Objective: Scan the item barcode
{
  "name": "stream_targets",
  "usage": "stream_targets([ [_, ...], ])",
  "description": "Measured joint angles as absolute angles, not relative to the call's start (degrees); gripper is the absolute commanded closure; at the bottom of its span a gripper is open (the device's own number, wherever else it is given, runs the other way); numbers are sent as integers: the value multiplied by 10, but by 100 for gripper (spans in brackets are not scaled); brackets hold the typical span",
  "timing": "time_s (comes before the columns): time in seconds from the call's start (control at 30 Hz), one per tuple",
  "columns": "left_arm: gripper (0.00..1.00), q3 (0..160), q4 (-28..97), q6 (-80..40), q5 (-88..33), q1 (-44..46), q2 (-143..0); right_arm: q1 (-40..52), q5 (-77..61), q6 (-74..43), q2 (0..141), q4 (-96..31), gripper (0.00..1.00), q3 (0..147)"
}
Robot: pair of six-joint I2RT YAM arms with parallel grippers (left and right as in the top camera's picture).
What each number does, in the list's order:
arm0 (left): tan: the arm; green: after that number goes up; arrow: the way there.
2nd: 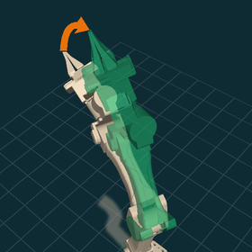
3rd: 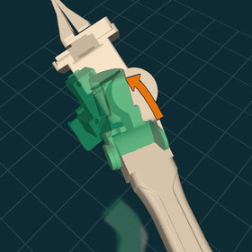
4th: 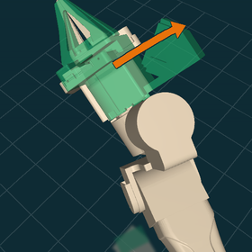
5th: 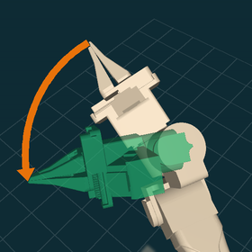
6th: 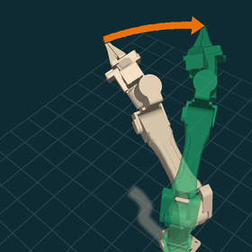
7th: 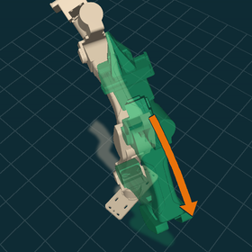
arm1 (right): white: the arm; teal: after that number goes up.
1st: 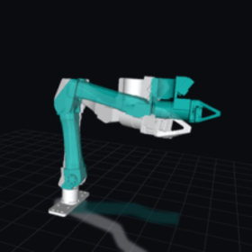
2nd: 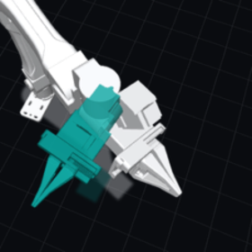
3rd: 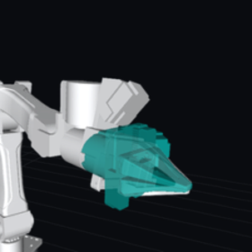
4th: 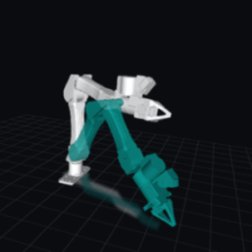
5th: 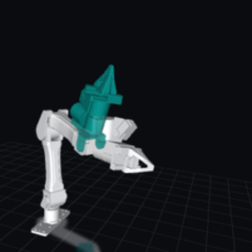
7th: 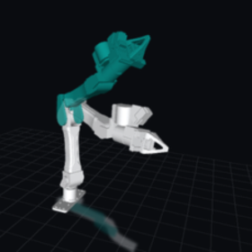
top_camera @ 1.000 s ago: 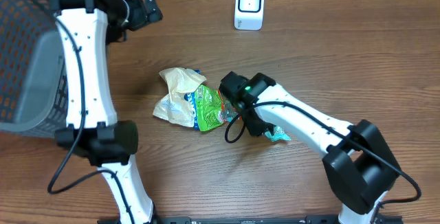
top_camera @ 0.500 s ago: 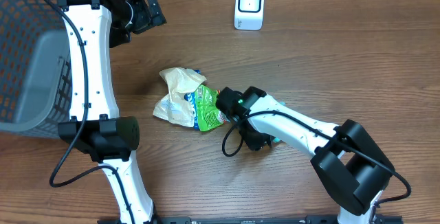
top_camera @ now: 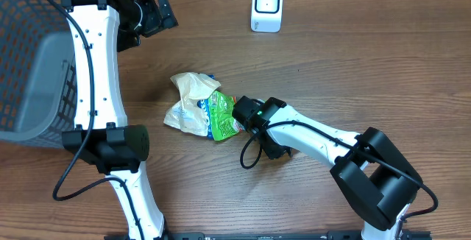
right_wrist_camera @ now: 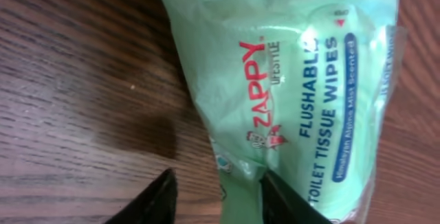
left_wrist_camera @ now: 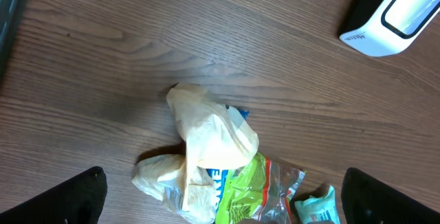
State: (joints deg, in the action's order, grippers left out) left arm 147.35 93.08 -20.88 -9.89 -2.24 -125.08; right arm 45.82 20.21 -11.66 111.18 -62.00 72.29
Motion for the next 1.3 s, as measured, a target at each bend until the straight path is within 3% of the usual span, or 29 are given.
stream_targets([
  [0.2, 0, 1474, 931, -209, -99, -22, -1251, 458, 256, -118, 1112, -617, 58, 723],
  [0.43, 0, 1474, 931, -209, -99, -22, -1251, 458, 319, -116, 1112, -586, 37, 723],
  [0.83, 0, 1474, 935, -209, -99, -22, -1251, 413, 291, -90, 1112, -548, 39, 723],
  [1.1, 0, 1473, 935, -209, -99, -22, -1251, 406, 255, -90, 1112, -522, 52, 704],
  [1.17, 0, 1474, 937, -209, -99, -22, -1251, 406, 258, -94, 1109, -508, 63, 691],
  [1.27, 0, 1473, 937, -209, -99, -22, -1251, 406, 260, -112, 1101, -500, 90, 681],
  [1.3, 0, 1474, 937, -209, -99, -22, -1251, 406, 259, -116, 1099, -501, 95, 681],
])
